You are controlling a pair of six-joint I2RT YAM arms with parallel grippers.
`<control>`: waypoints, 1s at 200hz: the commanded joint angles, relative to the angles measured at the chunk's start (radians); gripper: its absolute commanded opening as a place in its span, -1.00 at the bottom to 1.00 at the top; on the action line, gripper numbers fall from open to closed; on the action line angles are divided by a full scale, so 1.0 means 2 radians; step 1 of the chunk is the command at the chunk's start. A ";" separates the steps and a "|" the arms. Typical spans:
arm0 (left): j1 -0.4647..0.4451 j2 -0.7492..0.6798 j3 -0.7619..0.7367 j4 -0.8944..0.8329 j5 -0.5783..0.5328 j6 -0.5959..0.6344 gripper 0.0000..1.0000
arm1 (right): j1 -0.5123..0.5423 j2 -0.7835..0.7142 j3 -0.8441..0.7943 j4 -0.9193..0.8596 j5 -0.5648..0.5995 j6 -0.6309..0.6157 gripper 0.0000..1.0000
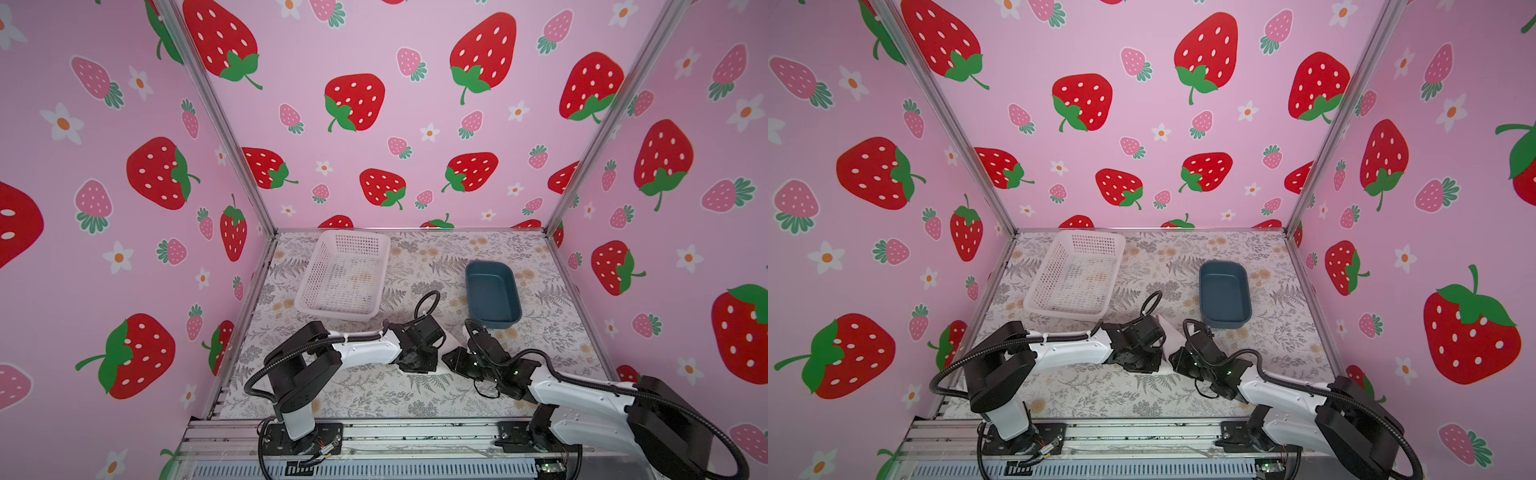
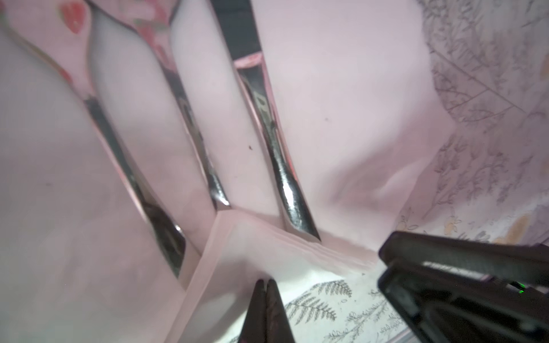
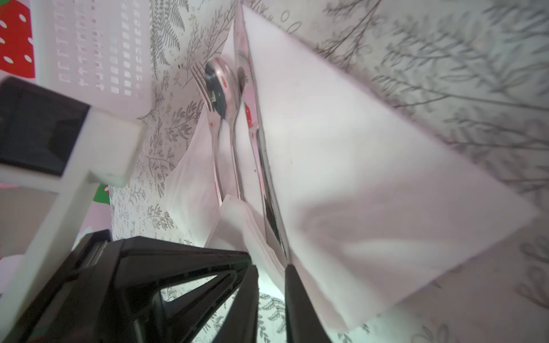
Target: Place the utensils on the paper napkin and roll it up
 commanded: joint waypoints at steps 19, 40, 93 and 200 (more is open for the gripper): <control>-0.011 0.007 0.024 0.020 0.023 0.011 -0.94 | -0.052 -0.063 -0.027 -0.066 -0.005 -0.016 -0.48; -0.014 0.011 0.026 0.023 0.023 0.013 -0.94 | -0.077 -0.081 -0.037 -0.075 -0.020 -0.023 -0.40; -0.015 0.024 0.030 0.018 0.018 0.013 -0.94 | -0.128 -0.081 -0.042 -0.074 -0.072 -0.050 -0.25; -0.015 0.030 0.037 0.010 0.015 0.022 -0.94 | -0.172 -0.003 -0.047 -0.012 -0.115 -0.059 -0.09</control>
